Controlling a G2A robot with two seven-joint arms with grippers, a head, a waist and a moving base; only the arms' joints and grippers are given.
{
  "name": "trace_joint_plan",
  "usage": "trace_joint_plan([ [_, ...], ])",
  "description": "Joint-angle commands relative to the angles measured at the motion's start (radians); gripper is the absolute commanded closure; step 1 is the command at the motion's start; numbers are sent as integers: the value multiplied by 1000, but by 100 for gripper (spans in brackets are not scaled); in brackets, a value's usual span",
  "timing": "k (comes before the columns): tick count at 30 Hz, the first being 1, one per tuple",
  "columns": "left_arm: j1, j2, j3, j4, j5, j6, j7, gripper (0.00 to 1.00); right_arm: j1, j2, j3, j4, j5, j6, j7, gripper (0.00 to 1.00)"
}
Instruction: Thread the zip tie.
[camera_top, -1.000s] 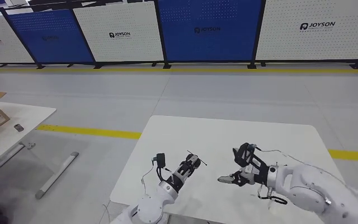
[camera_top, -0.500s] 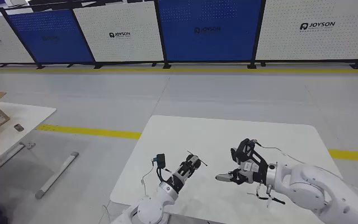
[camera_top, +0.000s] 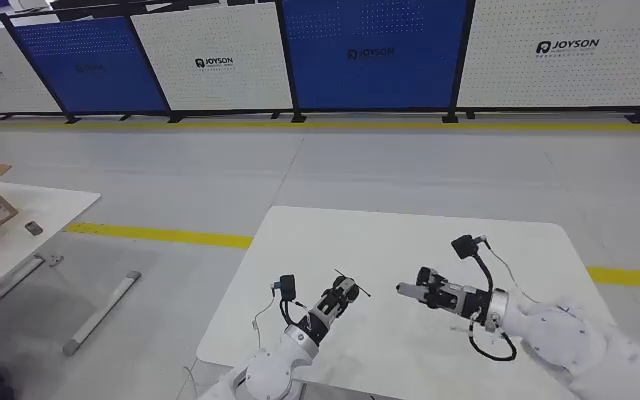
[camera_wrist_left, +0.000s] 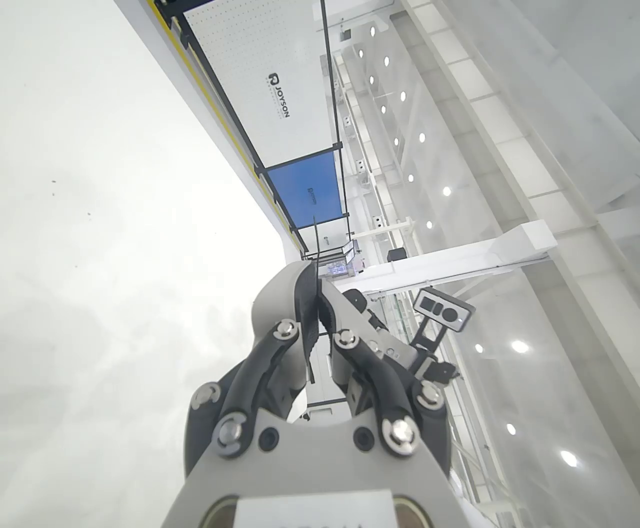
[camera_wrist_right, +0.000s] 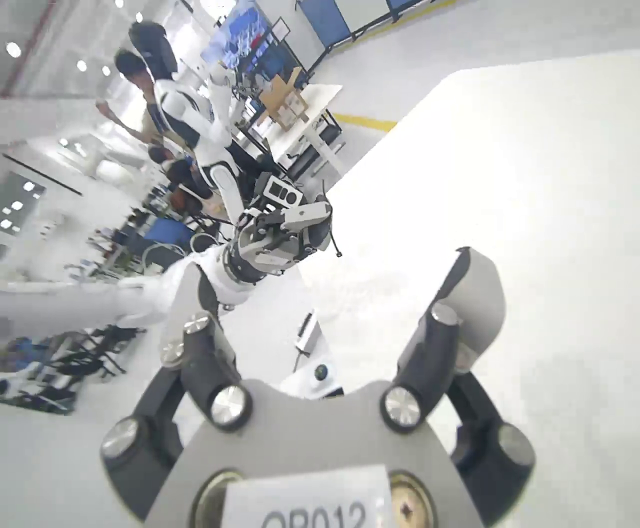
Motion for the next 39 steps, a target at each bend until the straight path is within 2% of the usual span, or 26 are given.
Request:
trace_joint_plan([
  [1, 0, 0, 0, 0, 0, 0, 0, 100, -48, -21, 69, 32, 75, 0, 81, 0],
  [4, 0, 0, 0, 0, 0, 0, 0, 100, -127, -71, 171, 103, 194, 0, 268, 0],
  [5, 0, 0, 0, 0, 0, 0, 0, 100, -146, -91, 195, 136, 236, 0, 346, 0],
  [6, 0, 0, 0, 0, 0, 0, 0, 100, -150, -98, 203, 149, 248, 0, 370, 0],
  [21, 0, 0, 1, 1, -1, 1, 0, 100, -150, -98, 203, 149, 248, 0, 370, 0],
  [25, -10, -9, 12, 6, -57, 42, -7, 100, -157, -100, 202, 148, 240, 5, 366, 0],
  [28, -13, -14, 12, -6, -88, 49, 3, 100, -146, -115, 201, 199, 237, 14, 390, 0],
  [31, -13, -18, -2, -26, -181, 66, -23, 100, -131, -141, 192, 247, 267, 0, 450, 0],
  [34, -23, -21, -19, -35, -256, 109, -53, 100, -113, -171, 177, 284, 297, 0, 543, 0],
  [36, -29, -22, -18, -31, -271, 137, -68, 100, -113, -171, 177, 284, 297, 0, 543, 0],
  [39, -29, -22, -18, -31, -271, 137, -68, 100, -113, -171, 177, 284, 297, 0, 543, 0],
])
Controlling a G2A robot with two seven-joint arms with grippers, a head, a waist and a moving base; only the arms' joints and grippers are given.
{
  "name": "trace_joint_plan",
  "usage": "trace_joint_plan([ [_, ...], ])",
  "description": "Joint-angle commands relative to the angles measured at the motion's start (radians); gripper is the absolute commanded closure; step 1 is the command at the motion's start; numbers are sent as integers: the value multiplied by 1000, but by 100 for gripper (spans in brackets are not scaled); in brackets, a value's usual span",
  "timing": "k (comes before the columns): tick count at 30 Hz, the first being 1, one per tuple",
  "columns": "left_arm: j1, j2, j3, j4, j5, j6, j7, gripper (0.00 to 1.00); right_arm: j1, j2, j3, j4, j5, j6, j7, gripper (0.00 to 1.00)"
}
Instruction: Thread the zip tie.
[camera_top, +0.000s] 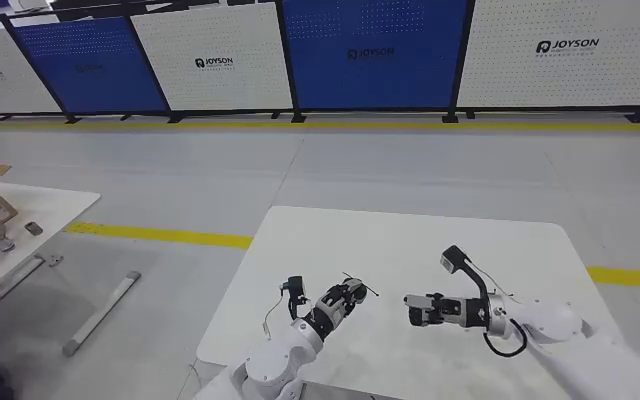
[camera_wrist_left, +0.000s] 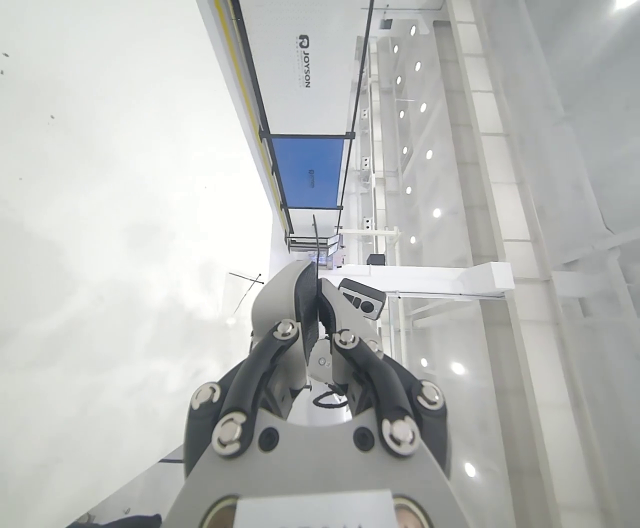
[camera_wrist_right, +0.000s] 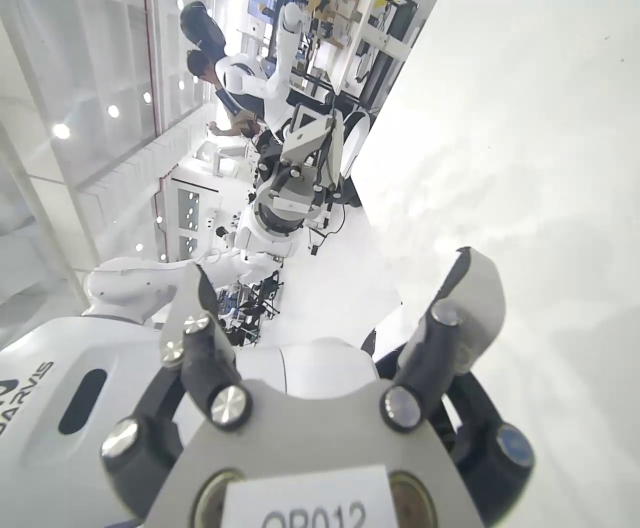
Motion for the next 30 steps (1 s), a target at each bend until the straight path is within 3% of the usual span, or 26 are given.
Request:
trace_joint_plan([
  [1, 0, 0, 0, 0, 1, -2, 1, 100, 0, 0, 0, 0, 0, 0, -3, 0],
  [7, 0, 0, 0, 0, 1, -2, 1, 100, -2, 0, 0, -1, -3, 1, -8, 0],
  [9, -2, -3, 4, 1, 1, -11, 10, 100, -2, -5, -3, -14, -35, 32, -23, 0],
  [13, -8, -15, 31, -4, -2, -45, 67, 100, 20, -34, -18, -4, -64, 44, -40, 0],
  [17, -21, -28, 62, 15, 33, -71, 139, 100, 52, -77, -44, 65, -40, 45, -48, 0],
  [30, -29, -35, 78, 22, 51, -69, 144, 100, 42, -84, -37, 50, -35, 63, -36, 0],
])
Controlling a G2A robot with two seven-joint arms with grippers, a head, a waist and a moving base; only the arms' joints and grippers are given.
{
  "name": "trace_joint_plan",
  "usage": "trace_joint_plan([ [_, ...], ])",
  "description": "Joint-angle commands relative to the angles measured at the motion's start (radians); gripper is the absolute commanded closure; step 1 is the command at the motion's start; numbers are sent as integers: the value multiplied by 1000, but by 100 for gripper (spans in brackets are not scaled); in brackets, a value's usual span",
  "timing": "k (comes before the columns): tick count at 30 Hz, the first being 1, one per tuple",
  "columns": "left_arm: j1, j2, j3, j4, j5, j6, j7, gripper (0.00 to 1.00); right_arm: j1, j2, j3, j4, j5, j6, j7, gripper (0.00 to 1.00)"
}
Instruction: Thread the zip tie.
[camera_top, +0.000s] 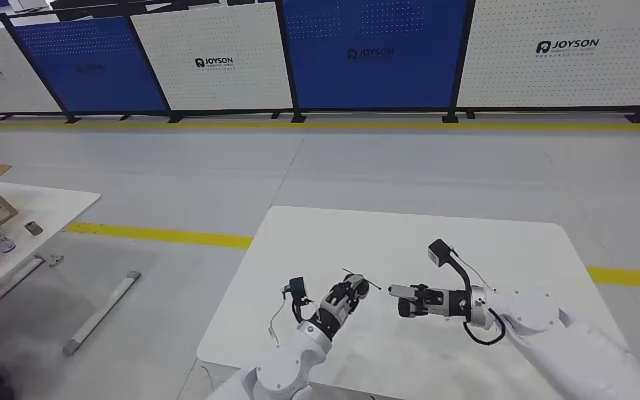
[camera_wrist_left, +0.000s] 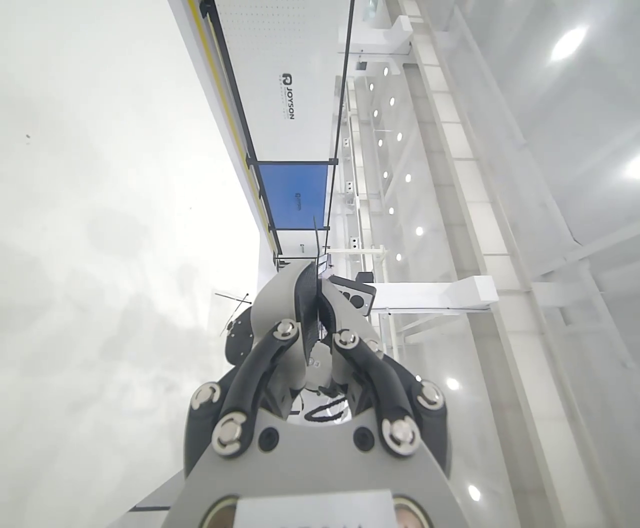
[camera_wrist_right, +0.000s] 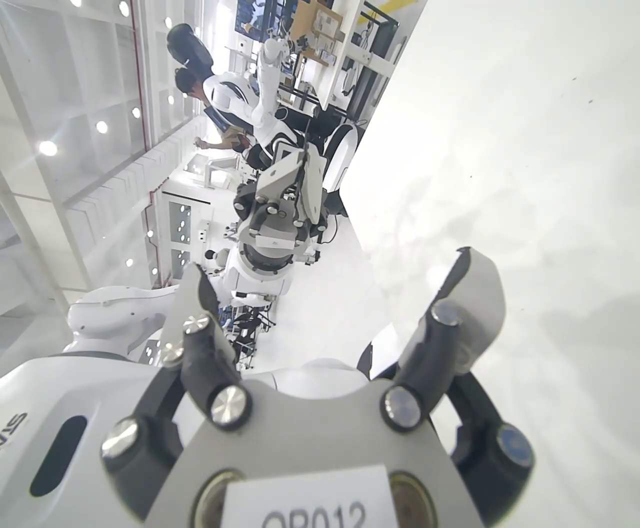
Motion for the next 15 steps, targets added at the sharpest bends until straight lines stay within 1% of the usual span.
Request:
trace_joint_plan([
  [1, -5, -5, 15, 2, 18, -1, 10, 100, -1, -8, 6, 4, 34, -12, 40, 0],
  [4, -9, -10, 28, 6, 35, -6, 23, 100, 7, -22, 13, 36, 67, -30, 74, 0],
  [7, -12, -15, 32, 10, 41, -5, 28, 100, 20, -38, 12, 66, 56, -25, 75, 0],
  [8, -12, -16, 32, 10, 43, -5, 30, 100, 22, -44, 11, 71, 53, -20, 76, 4],
  [9, -12, -18, 32, 10, 44, -5, 31, 100, 24, -48, 12, 77, 54, -19, 80, 18],
  [10, -12, -18, 31, 10, 45, -5, 32, 100, 26, -52, 13, 83, 53, -18, 84, 52],
  [11, -11, -20, 30, 9, 46, -5, 31, 100, 27, -56, 14, 91, 51, -16, 89, 58],
  [13, -8, -21, 29, 8, 49, -4, 28, 100, 28, -62, 16, 100, 49, -14, 97, 65],
  [14, -7, -22, 29, 8, 51, -3, 25, 100, 29, -65, 17, 104, 47, -14, 102, 80],
  [15, -5, -22, 29, 7, 53, -2, 21, 100, 30, -69, 19, 108, 44, -13, 109, 91],
])
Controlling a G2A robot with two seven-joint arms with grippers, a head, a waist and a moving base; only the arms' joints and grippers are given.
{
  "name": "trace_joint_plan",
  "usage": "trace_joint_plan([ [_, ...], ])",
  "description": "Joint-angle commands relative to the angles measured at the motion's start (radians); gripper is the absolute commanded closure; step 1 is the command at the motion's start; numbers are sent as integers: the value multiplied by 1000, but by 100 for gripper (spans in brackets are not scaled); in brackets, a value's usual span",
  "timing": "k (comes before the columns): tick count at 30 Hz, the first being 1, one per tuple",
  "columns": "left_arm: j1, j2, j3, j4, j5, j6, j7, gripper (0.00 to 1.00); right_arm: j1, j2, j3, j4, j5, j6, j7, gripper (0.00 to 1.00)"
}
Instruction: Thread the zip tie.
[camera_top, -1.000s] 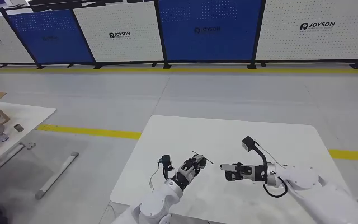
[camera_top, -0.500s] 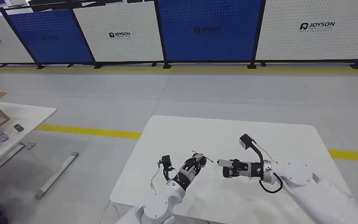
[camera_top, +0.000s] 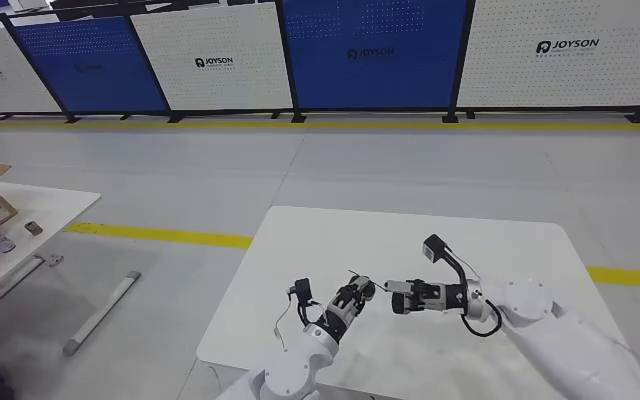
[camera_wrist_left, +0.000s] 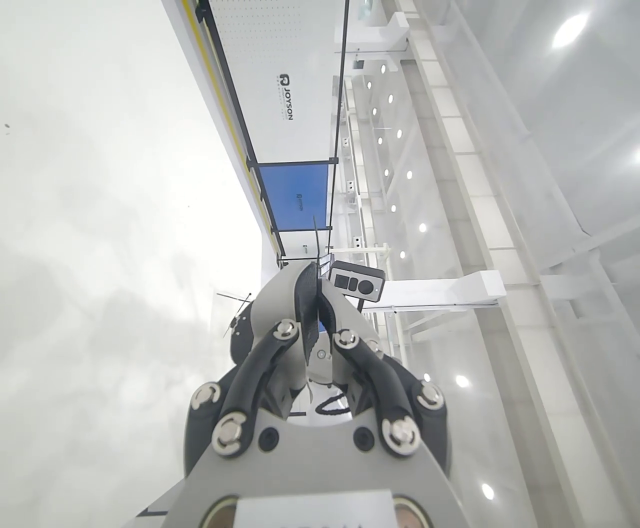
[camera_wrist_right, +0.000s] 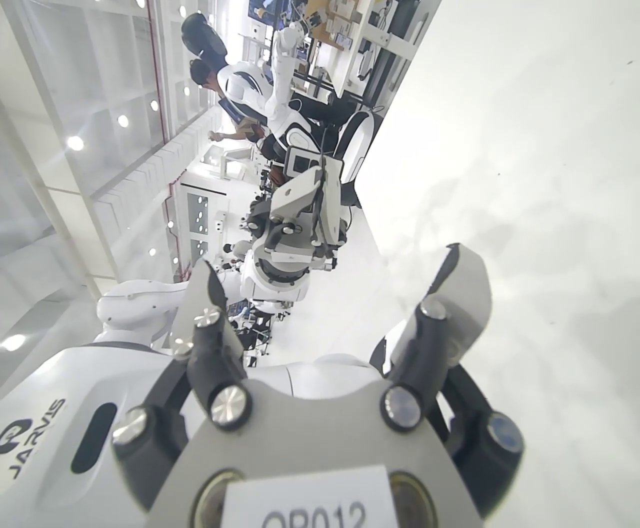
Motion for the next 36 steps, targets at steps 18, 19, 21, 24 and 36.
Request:
trace_joint_plan([
  [18, 13, -15, -14, 6, 37, -7, -4, 100, -7, -45, 41, 50, -24, -1, 65, 100],
  [19, 13, -15, -15, 7, 41, -8, -4, 100, -7, -47, 43, 50, -27, -1, 69, 100],
  [21, 15, -16, -14, 10, 62, -8, -7, 24, -8, -50, 48, 53, -32, -1, 77, 100],
  [24, 15, -16, -13, 10, 65, -7, -7, 0, -9, -53, 57, 57, -39, -1, 92, 100],
  [36, 15, -16, -13, 10, 65, -7, -7, 0, -10, -54, 60, 59, -40, -2, 95, 100],
])
